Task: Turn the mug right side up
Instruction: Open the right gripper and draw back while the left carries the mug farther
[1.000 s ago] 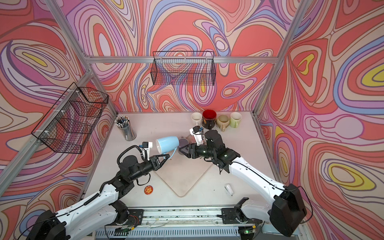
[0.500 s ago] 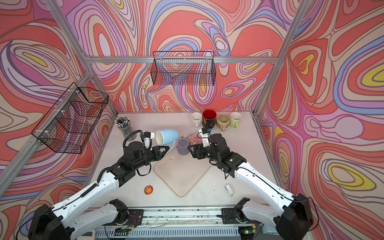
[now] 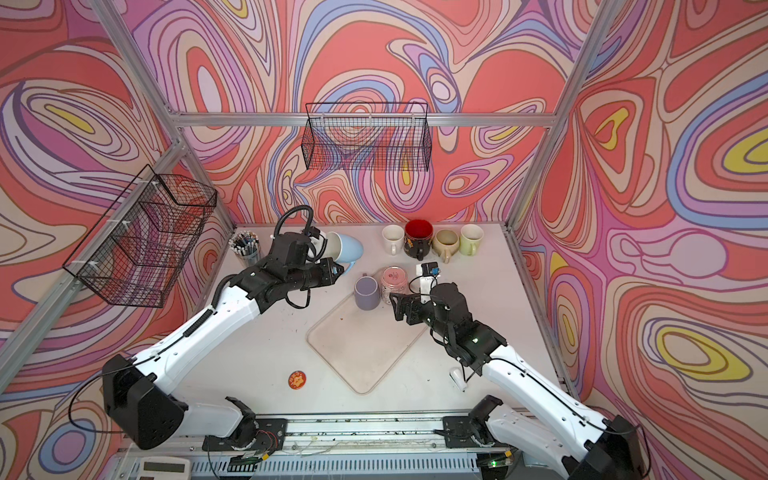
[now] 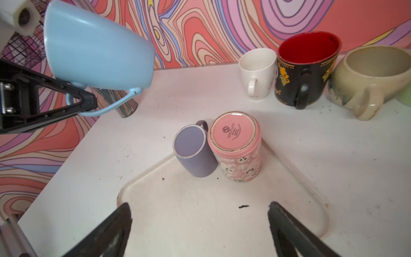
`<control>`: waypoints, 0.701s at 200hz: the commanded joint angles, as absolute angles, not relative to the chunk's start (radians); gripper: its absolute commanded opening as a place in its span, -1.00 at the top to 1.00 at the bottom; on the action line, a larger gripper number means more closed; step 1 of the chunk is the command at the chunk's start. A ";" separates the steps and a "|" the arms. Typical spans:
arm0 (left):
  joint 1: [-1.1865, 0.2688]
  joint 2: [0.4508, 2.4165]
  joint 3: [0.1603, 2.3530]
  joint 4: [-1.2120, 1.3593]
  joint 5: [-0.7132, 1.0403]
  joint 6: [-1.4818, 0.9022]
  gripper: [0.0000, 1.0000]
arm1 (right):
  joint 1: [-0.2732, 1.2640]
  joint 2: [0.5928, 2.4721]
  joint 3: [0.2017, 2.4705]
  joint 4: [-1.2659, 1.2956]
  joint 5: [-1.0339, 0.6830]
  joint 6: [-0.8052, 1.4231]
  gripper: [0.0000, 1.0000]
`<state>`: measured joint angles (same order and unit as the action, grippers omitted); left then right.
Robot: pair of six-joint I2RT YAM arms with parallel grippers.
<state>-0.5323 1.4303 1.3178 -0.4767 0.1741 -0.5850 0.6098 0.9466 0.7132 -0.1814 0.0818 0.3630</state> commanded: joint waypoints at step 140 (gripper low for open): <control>-0.500 2.044 2.180 -0.996 0.004 -0.259 1.00 | 0.609 1.132 0.638 -0.131 0.029 0.337 -0.92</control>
<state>-0.5102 2.0014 2.0850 -0.9672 0.0555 -0.3130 0.6098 1.1172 0.6502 -0.1612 0.1066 0.3531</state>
